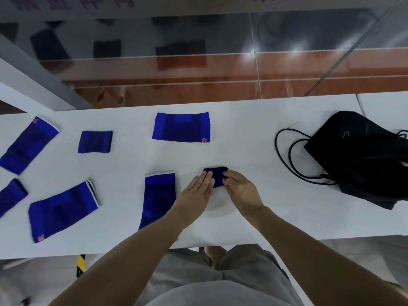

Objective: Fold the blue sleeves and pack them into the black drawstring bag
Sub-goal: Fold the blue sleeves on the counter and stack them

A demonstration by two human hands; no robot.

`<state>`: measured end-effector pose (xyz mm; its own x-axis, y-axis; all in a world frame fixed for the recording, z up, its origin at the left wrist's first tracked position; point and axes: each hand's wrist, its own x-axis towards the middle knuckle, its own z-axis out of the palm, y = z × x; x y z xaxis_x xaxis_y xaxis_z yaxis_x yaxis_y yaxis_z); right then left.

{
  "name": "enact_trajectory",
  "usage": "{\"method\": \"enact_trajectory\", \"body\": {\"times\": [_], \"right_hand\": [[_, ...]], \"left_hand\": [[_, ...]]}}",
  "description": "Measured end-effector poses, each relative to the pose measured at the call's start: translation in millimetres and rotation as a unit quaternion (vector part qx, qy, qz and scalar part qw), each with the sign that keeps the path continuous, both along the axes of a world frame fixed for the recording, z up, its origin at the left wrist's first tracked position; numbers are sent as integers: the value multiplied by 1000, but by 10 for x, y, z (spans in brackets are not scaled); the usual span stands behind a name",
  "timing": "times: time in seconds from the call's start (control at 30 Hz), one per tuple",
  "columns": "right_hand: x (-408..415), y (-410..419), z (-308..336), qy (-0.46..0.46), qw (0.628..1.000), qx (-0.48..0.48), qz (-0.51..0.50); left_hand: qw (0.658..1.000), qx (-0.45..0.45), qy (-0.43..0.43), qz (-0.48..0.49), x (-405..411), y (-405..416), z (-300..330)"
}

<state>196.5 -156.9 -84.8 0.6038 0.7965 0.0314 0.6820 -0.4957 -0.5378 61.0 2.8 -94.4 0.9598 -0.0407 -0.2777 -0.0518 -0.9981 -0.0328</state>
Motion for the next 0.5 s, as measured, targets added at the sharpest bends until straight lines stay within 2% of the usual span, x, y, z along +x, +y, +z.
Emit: {"method": "enact_trajectory", "body": {"times": [0.27,0.5], "right_hand": [[9,7,37,43,998,-27,-28],[-20,25,89,59,995,-72,-34]], "left_hand": [[998,-21,38,37,59,-40,75],[998,-26,26,48,-109,-161,218]]}}
